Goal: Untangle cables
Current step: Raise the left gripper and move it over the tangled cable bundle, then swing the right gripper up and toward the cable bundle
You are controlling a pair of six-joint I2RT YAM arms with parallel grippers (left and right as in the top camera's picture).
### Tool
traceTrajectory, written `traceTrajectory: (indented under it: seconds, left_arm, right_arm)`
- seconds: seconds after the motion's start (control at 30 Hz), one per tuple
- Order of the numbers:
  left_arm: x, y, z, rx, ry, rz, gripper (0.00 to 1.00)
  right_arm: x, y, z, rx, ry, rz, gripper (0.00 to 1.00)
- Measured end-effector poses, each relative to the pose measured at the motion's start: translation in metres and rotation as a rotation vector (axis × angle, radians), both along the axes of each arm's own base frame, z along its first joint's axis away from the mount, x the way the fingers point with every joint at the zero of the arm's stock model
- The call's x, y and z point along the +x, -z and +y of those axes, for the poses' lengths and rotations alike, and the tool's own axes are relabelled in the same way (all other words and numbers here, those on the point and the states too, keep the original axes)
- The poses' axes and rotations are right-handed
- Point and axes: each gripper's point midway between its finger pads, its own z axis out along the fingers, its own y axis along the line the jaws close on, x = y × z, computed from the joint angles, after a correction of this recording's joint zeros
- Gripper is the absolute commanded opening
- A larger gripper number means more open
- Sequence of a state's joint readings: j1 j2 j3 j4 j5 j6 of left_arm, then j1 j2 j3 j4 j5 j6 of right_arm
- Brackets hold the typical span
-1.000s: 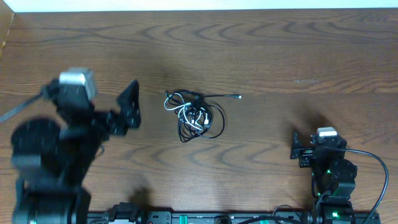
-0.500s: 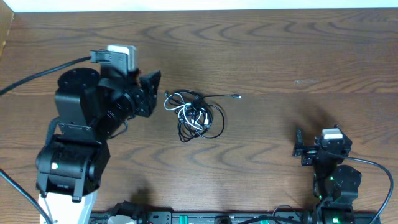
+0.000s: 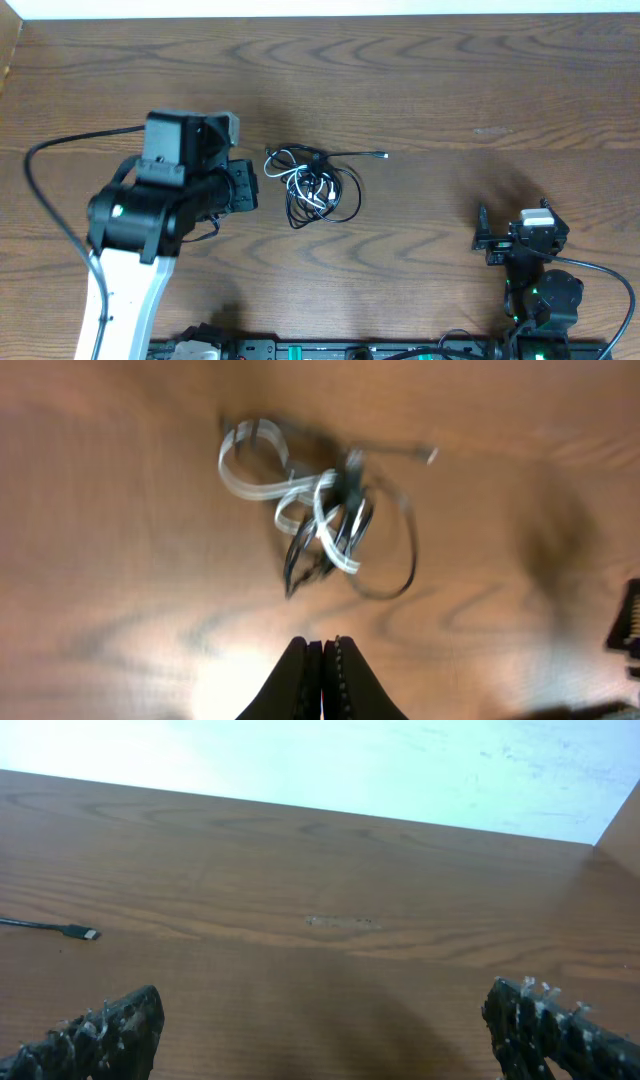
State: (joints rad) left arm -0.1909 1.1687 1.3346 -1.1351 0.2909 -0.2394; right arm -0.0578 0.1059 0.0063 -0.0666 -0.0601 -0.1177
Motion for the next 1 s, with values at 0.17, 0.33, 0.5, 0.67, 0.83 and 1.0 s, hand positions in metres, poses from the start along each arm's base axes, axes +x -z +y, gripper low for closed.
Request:
traceTrajectory:
  seconds: [0.17,0.33,0.5,0.67,0.83,1.0]
  left_arm:
    - [0.0,0.031,0.0,0.029,0.0,0.156,0.5]
    - [-0.001,0.054,0.0,0.047,-0.017,0.28,0.68]
    - [-0.01,0.076,0.001,0.072,-0.017,0.416,0.7]
    - [-0.011,0.09,0.0,0.088,-0.011,0.49,0.7]
    - [-0.01,0.099,-0.009,0.102,0.022,0.514,0.7]
    - [-0.007,0.099,-0.021,0.104,0.06,0.48,0.7]
  right_arm:
    - [0.0,0.0,0.0,0.0,0.0,0.0,0.99]
    - [0.0,0.0,0.0,0.0,0.0,0.0,0.99]
    - [0.0,0.0,0.0,0.0,0.0,0.001,0.99]
    - [0.0,0.0,0.0,0.0,0.0,0.0,0.99]
    - [0.0,0.0,0.0,0.0,0.0,0.0,0.99]
    - [0.0,-0.001,0.004,0.012,-0.02,-0.003,0.99]
